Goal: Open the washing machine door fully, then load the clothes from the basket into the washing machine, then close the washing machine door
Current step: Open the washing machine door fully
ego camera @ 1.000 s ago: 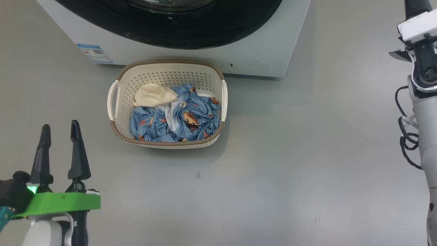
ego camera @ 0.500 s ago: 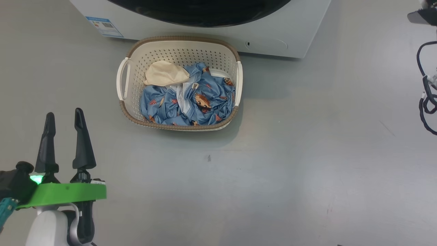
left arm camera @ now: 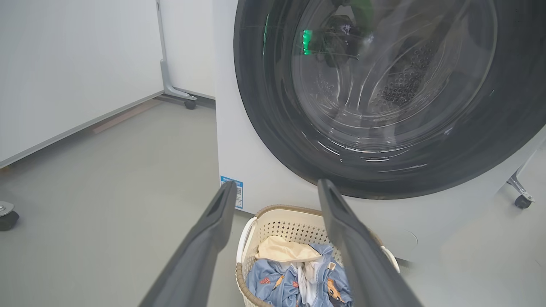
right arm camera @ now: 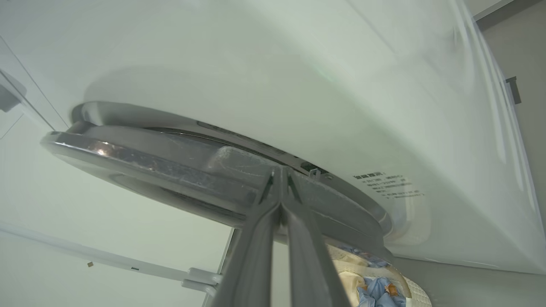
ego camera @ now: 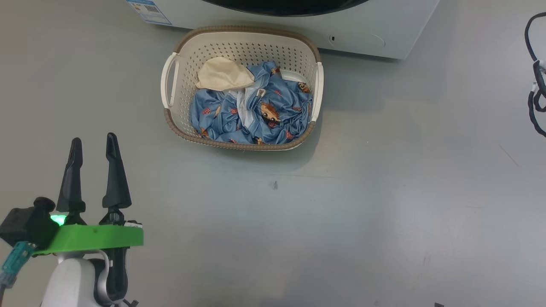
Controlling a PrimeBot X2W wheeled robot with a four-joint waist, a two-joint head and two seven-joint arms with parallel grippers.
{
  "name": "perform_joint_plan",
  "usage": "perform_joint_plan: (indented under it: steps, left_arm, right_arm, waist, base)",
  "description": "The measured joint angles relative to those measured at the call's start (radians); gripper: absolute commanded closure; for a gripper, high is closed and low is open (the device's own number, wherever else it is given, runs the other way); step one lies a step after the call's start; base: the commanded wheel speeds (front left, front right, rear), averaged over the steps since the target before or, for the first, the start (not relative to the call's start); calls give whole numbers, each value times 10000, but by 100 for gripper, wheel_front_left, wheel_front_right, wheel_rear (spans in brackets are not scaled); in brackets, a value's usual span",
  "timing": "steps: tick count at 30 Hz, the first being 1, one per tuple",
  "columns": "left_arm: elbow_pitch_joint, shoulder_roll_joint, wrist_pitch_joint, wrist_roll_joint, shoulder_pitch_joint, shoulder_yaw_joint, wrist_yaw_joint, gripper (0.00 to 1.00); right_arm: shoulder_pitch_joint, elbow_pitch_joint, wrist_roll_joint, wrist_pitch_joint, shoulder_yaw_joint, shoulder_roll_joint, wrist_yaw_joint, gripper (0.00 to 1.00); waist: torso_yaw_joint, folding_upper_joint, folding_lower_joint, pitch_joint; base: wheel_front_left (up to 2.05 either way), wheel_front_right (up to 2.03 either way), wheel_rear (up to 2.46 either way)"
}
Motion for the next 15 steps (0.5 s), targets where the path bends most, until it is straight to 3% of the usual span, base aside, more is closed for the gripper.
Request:
perform_joint_plan:
  steps: [15]
  left_arm:
    - [25, -199, 0, -31, -244, -81, 0, 0]
  right_arm:
    - [-999, 274, 2, 435, 387, -71, 0, 100]
  waist:
    - [444, 0, 0, 544]
  base:
    - [0, 0, 0]
